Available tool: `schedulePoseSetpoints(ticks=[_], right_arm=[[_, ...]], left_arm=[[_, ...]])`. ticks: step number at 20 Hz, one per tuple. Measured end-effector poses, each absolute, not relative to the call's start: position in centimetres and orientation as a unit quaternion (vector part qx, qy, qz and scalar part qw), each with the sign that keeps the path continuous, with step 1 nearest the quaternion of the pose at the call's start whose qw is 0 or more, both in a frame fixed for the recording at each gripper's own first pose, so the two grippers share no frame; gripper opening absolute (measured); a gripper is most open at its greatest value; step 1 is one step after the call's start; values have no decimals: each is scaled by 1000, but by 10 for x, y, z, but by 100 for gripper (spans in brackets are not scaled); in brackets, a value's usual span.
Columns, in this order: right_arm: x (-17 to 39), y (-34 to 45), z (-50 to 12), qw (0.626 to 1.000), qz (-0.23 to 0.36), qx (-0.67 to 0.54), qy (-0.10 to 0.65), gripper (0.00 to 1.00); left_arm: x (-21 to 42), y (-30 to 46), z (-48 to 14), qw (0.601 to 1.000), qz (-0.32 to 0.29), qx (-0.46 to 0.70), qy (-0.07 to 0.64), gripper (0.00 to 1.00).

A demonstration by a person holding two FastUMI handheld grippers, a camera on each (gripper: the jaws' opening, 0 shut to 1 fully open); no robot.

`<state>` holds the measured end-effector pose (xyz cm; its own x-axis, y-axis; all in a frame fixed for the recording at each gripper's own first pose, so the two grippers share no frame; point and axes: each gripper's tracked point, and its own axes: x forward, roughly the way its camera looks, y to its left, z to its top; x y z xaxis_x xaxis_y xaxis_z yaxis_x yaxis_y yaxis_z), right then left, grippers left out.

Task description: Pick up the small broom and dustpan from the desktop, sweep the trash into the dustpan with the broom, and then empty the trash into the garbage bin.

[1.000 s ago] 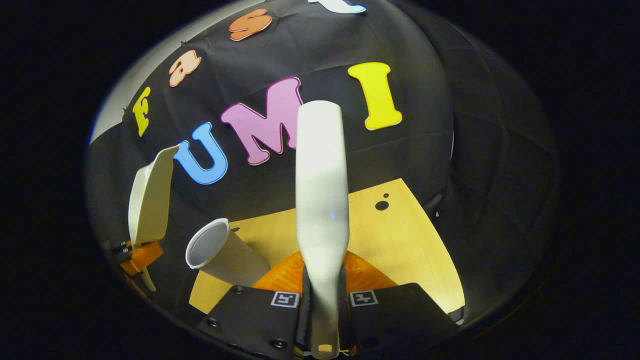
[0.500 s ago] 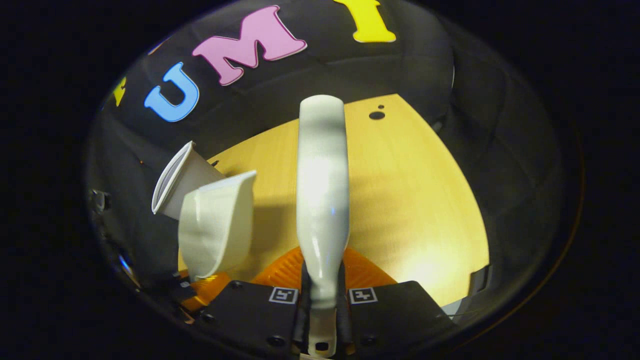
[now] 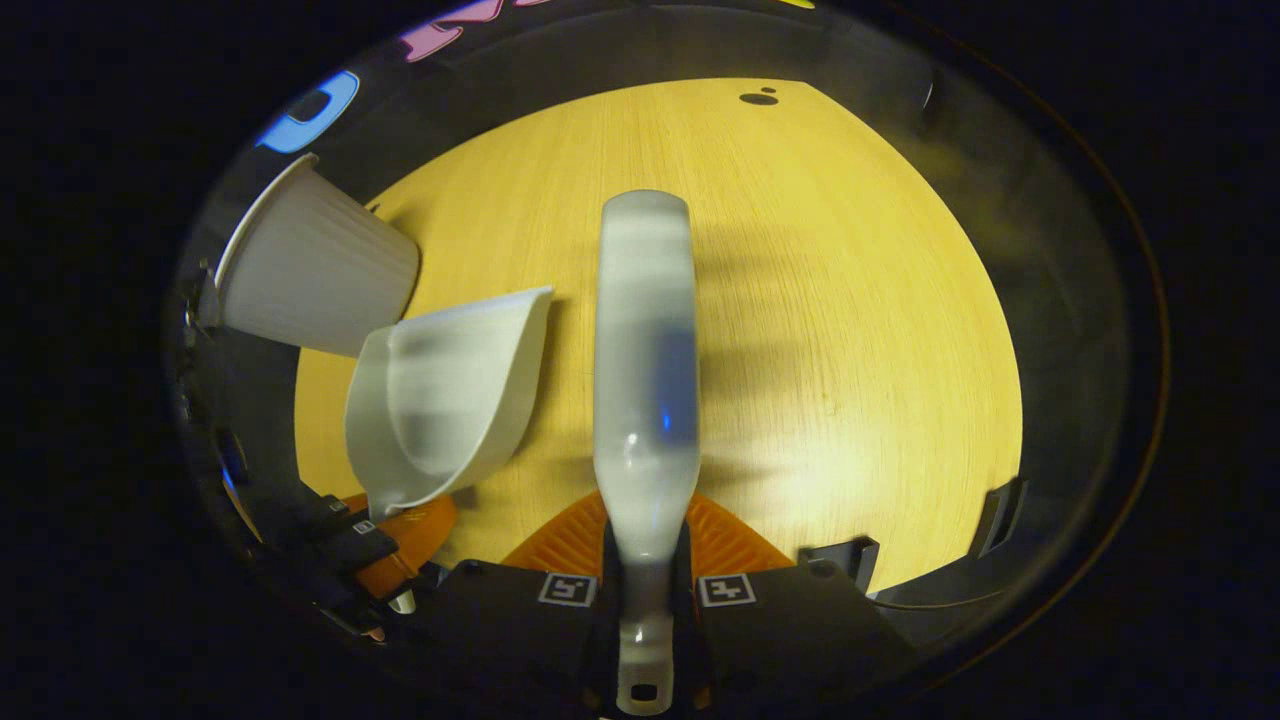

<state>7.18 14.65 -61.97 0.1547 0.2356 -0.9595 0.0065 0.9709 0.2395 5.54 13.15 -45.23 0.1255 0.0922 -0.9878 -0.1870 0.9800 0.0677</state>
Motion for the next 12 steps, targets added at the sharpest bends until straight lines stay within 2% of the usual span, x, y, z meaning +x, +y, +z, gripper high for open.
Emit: schedulePoseSetpoints(ticks=[7, 11, 12], right_arm=[[64, 146, -621, 713, 64, 65, 695, 23], [63, 145, -624, 705, 67, 72, 703, 23], [62, 147, -625, 702, 66, 71, 706, 19]], left_arm=[[51, 133, -449, 721, 106, -28, 684, 26], [48, 131, -454, 716, 103, -31, 690, 28], [46, 129, -456, 712, 97, -36, 695, 27]])
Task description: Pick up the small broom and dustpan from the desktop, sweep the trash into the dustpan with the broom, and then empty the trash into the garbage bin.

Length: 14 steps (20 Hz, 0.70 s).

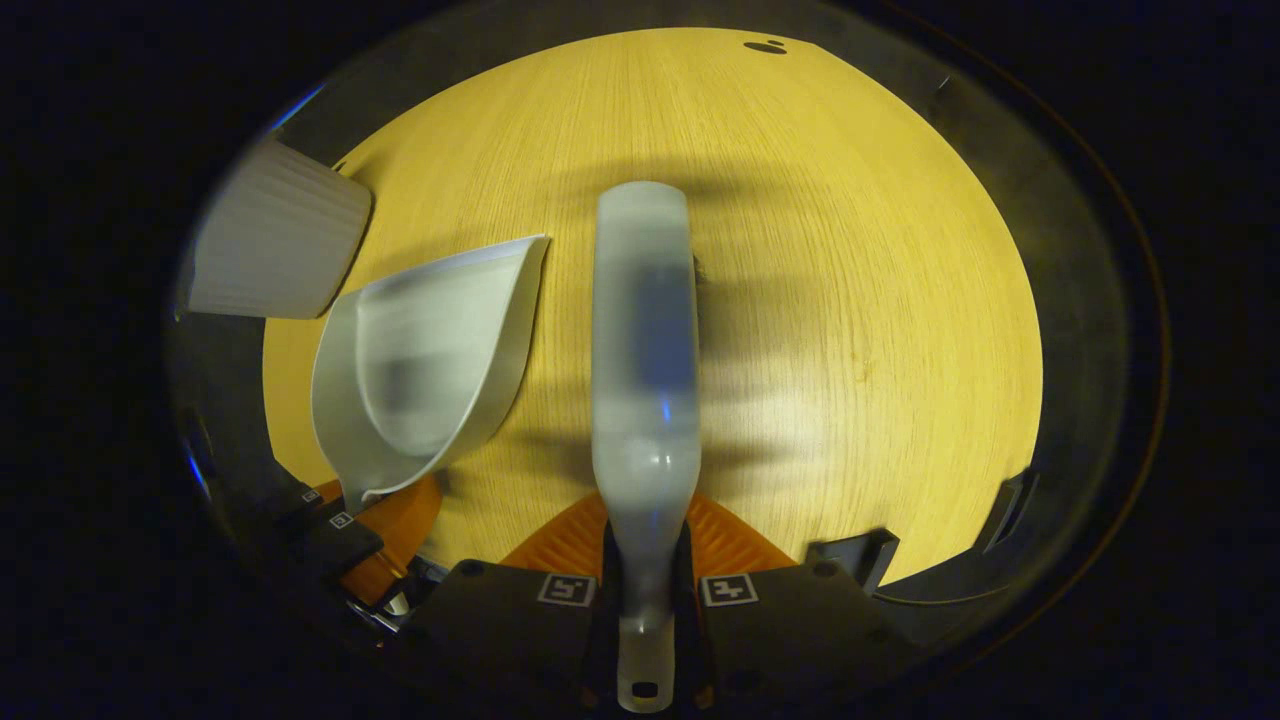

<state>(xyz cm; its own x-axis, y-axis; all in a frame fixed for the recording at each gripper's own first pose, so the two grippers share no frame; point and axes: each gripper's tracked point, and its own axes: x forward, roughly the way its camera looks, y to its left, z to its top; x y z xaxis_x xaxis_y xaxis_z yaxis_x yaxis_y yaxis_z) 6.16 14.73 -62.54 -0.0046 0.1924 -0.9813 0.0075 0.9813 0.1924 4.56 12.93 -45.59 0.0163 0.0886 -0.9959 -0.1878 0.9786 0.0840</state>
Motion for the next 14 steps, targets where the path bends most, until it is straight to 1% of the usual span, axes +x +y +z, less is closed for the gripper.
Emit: schedulePoseSetpoints(ticks=[1, 2, 3, 4, 5, 6, 7, 8, 10, 11, 12, 14], right_arm=[[61, 147, -625, 700, 67, 69, 708, 25], [61, 147, -626, 698, 70, 67, 709, 25], [60, 148, -626, 697, 72, 64, 711, 26], [61, 150, -626, 697, 74, 66, 710, 28], [62, 149, -625, 698, 71, 67, 710, 22], [60, 151, -625, 697, 68, 72, 710, 30], [60, 152, -624, 696, 67, 77, 711, 35], [62, 152, -623, 696, 65, 79, 711, 32], [63, 152, -621, 696, 64, 84, 710, 35], [63, 152, -620, 695, 62, 86, 711, 32], [63, 154, -619, 696, 61, 88, 710, 36], [62, 154, -616, 698, 63, 88, 708, 79]], left_arm=[[42, 127, -456, 703, 86, -44, 705, 28], [36, 121, -455, 684, 73, -60, 723, 29], [38, 121, -452, 681, 71, -60, 727, 29], [43, 120, -447, 686, 70, -54, 723, 30], [46, 122, -448, 689, 73, -43, 720, 45], [48, 121, -448, 688, 73, -41, 721, 59], [46, 118, -449, 685, 73, -47, 723, 73], [47, 116, -448, 683, 73, -53, 725, 73], [45, 116, -445, 682, 73, -59, 726, 73], [46, 117, -443, 683, 73, -58, 724, 73], [47, 117, -443, 686, 73, -58, 721, 73], [50, 114, -436, 697, 69, -59, 711, 75]])
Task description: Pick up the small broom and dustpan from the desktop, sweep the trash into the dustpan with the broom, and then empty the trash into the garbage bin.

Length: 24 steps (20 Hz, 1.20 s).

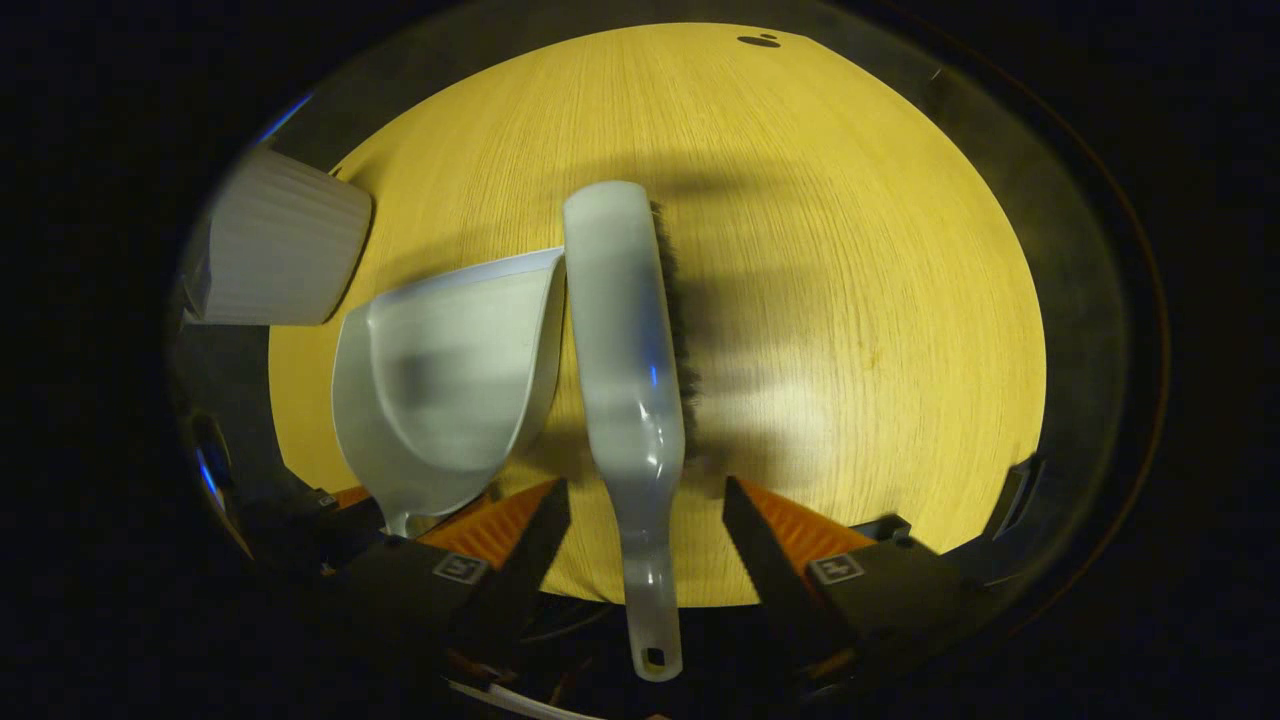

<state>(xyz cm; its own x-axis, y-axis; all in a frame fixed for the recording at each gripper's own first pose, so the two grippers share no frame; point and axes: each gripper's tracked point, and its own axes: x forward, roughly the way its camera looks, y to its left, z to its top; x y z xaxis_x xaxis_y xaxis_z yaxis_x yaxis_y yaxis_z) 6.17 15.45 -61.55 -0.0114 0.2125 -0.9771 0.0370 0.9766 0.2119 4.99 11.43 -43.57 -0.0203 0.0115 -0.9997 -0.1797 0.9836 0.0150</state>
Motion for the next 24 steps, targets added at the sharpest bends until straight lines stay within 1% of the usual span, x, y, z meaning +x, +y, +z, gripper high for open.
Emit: schedulePoseSetpoints(ticks=[1, 2, 3, 4, 7, 13, 17, 20, 21, 24], right_arm=[[61, 153, -612, 699, 63, 87, 707, 100], [60, 152, -609, 701, 61, 87, 706, 97], [60, 152, -605, 703, 63, 90, 703, 98], [59, 153, -598, 707, 64, 93, 699, 100], [61, 154, -573, 725, 71, 96, 679, 99], [47, 152, -517, 767, 78, 111, 627, 99], [25, 145, -466, 801, 79, 119, 581, 99], [14, 141, -426, 836, 85, 117, 529, 99], [16, 140, -408, 850, 97, 115, 505, 99], [31, 122, -356, 897, 133, 62, 417, 99]], left_arm=[[50, 115, -435, 700, 68, -56, 709, 77], [49, 113, -432, 703, 65, -55, 706, 77], [49, 110, -429, 706, 62, -59, 703, 76], [48, 106, -424, 710, 57, -67, 699, 77], [42, 102, -406, 725, 39, -72, 684, 77], [27, 98, -352, 790, -7, -16, 612, 77], [11, 97, -304, 850, -38, 31, 524, 77], [4, 85, -262, 886, -59, 31, 459, 77], [2, 86, -249, 895, -59, 41, 441, 77], [11, 86, -201, 927, -12, 51, 370, 77]])
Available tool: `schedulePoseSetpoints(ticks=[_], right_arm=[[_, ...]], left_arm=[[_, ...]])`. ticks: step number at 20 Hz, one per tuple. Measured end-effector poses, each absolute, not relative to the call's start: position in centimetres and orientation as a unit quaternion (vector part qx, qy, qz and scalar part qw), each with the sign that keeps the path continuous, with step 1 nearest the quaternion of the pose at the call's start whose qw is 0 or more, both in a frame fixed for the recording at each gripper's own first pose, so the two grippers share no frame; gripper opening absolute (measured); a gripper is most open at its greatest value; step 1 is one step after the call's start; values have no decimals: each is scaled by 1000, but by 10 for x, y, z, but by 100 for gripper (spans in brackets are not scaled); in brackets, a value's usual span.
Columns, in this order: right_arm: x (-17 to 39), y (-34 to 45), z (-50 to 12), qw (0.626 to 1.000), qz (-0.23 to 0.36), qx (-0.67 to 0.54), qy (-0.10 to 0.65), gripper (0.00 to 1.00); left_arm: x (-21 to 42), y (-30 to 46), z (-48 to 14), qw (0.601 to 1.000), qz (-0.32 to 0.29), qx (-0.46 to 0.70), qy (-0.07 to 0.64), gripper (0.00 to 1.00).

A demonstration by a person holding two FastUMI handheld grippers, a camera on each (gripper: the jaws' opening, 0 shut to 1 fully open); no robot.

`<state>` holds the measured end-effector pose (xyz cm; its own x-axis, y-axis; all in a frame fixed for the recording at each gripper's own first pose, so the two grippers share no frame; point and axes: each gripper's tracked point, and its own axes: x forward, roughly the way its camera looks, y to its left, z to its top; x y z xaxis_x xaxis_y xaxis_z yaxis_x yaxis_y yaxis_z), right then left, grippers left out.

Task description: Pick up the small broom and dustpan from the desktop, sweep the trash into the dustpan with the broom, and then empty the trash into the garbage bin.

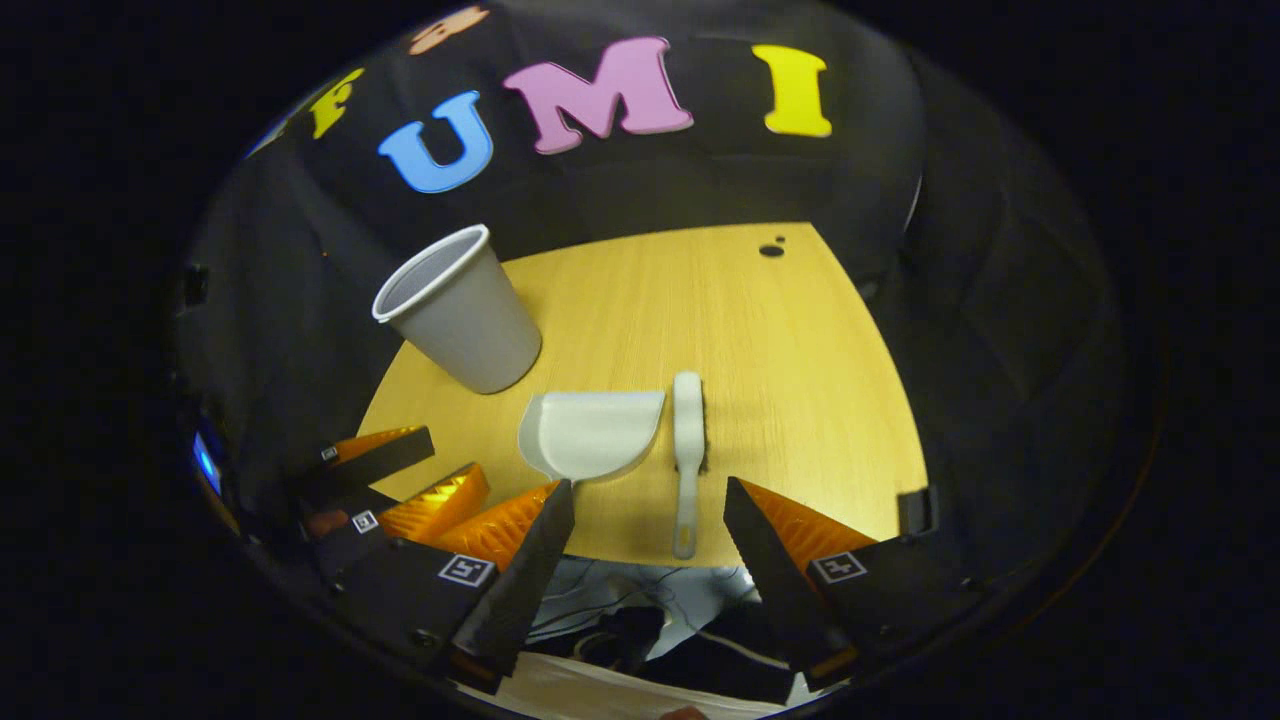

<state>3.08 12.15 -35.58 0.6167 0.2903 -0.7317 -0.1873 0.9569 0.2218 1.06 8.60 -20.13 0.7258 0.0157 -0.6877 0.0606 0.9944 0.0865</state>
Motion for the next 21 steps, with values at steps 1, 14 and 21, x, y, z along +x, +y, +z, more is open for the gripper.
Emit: schedulePoseSetpoints(ticks=[1, 14, 21], right_arm=[[42, 114, -336, 913, 143, 47, 380, 99], [95, 59, -151, 993, 110, 45, 18, 98], [92, 75, -132, 996, 79, 34, -14, 98]], left_arm=[[14, 87, -184, 938, 11, 47, 343, 77], [-4, 61, -58, 989, 120, 74, 42, 77], [4, 69, -37, 992, 105, 69, 13, 74]])
